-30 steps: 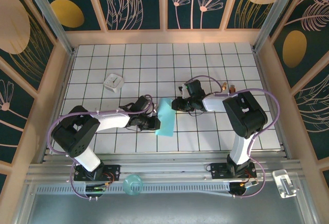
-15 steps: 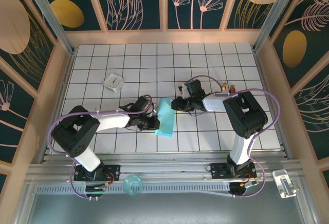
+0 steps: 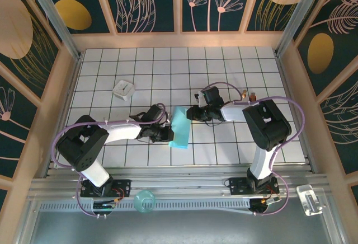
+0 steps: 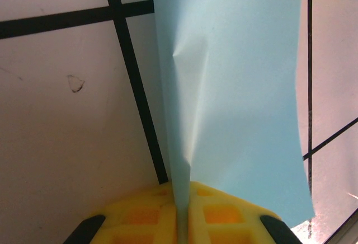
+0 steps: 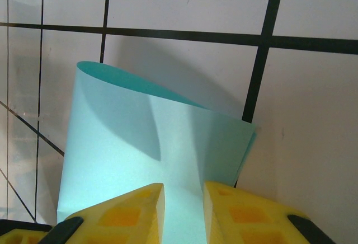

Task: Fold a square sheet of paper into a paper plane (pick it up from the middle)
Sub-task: First fold in half a square sheet of paper at the center of the table.

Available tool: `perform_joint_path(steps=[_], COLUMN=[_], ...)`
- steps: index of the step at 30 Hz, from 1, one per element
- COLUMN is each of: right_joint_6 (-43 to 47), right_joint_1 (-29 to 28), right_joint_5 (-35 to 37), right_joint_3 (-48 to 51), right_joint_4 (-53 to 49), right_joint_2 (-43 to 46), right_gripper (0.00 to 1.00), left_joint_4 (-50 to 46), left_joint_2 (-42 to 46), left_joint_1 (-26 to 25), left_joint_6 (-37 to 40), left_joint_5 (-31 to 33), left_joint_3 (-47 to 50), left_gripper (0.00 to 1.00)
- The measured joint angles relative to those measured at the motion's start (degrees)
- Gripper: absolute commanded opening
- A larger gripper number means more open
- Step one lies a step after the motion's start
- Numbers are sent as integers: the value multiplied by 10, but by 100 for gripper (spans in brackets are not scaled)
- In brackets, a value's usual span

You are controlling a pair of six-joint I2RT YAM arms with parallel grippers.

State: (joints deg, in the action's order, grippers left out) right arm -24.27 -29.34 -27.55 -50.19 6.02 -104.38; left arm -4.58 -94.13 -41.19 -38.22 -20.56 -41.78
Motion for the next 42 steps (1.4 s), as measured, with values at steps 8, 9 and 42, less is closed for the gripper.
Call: perform_joint_path(steps=[8, 9, 42], right_joint_6=[2, 2, -45], right_joint_1=[5, 5, 14], right_joint_5=[-11, -14, 28], right_joint_3=[6, 8, 64], right_joint_4=[0, 0, 10], right_joint_2=[18, 22, 132], right_gripper=[27, 27, 22], left_joint_4=[-2, -2, -4], left_joint_2=[0, 0, 0], left_joint_1=[0, 0, 0], left_joint_6=[0, 0, 0], left_joint_5=[0, 0, 2], left_joint_3=[0, 0, -1], left_gripper=[12, 12, 12])
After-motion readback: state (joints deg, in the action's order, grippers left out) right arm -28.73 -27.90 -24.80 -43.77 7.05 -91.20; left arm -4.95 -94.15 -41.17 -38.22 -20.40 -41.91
